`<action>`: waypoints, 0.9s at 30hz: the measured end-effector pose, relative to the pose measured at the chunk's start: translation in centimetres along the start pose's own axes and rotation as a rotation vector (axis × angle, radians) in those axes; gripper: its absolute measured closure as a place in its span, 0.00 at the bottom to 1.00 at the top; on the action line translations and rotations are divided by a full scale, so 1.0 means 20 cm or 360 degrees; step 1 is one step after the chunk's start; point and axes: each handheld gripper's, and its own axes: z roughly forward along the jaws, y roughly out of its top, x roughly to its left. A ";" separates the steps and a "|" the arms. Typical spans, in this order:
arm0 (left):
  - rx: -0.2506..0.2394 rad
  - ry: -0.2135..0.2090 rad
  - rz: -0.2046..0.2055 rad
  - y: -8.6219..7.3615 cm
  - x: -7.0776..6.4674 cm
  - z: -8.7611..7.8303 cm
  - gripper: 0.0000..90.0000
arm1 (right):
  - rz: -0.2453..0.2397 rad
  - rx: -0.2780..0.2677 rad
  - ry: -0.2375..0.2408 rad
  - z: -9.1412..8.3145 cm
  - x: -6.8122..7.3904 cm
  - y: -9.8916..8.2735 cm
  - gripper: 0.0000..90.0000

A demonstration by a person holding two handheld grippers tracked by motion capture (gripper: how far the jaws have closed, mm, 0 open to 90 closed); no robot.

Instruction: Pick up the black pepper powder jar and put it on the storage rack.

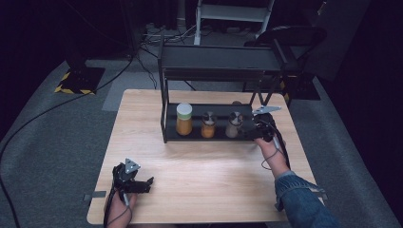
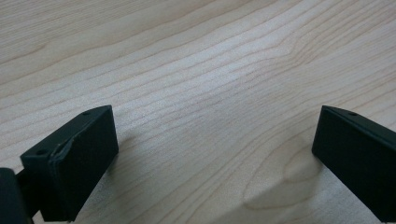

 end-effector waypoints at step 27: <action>0.0000 0.0000 0.0001 0.00 0.00 0.00 0.00 | 0.0003 0.0036 0.0032 -0.11 0.01 -0.54 0.02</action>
